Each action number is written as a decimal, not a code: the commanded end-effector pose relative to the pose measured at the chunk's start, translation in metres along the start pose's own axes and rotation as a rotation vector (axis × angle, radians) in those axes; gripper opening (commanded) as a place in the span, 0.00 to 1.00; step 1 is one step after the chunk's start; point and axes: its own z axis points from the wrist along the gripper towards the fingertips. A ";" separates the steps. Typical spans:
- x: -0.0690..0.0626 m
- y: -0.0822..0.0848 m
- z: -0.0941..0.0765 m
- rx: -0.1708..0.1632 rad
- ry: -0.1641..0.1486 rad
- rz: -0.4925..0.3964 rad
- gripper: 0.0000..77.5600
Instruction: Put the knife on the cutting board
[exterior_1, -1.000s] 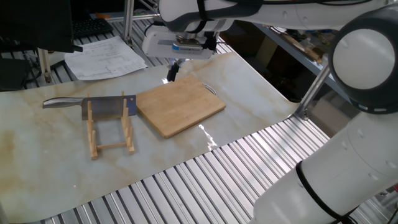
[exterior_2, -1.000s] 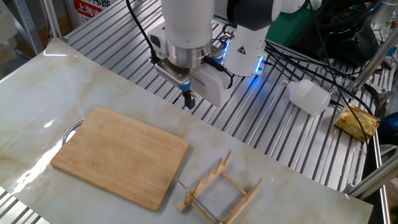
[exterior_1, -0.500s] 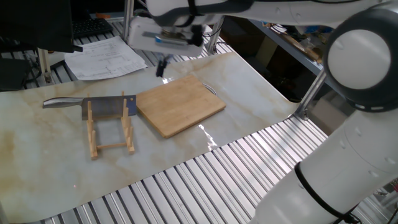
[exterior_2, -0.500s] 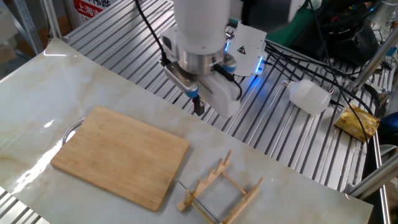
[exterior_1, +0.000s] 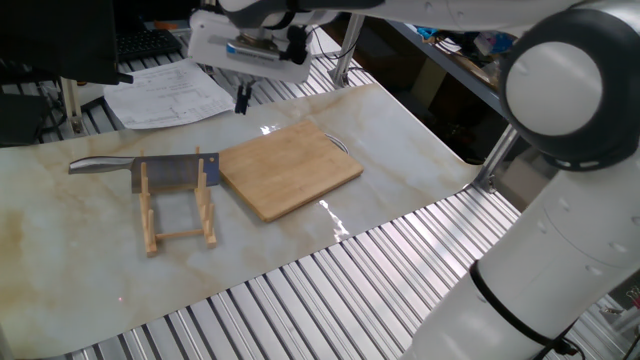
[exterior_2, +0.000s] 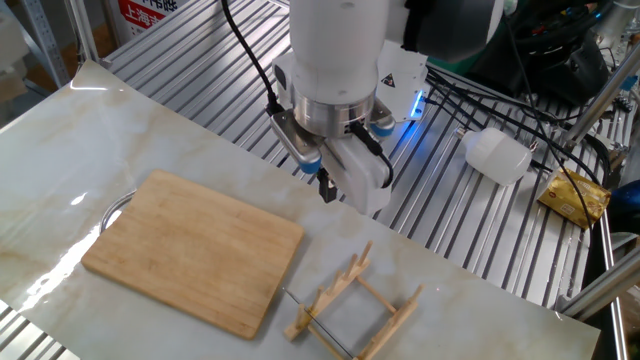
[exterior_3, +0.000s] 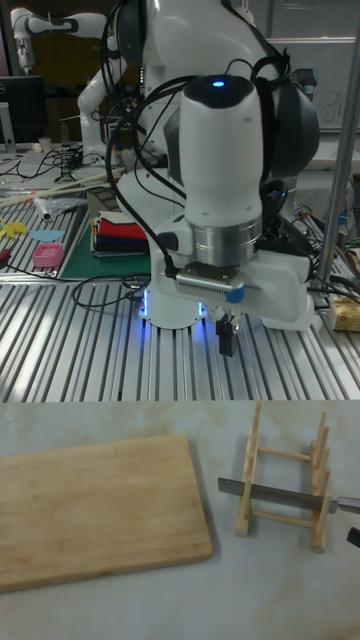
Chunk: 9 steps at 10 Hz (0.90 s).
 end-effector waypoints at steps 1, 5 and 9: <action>-0.001 0.003 -0.002 -0.002 -0.004 0.025 0.00; -0.001 0.003 -0.002 -0.005 -0.022 0.008 0.00; -0.001 0.003 -0.002 -0.014 -0.019 0.035 0.00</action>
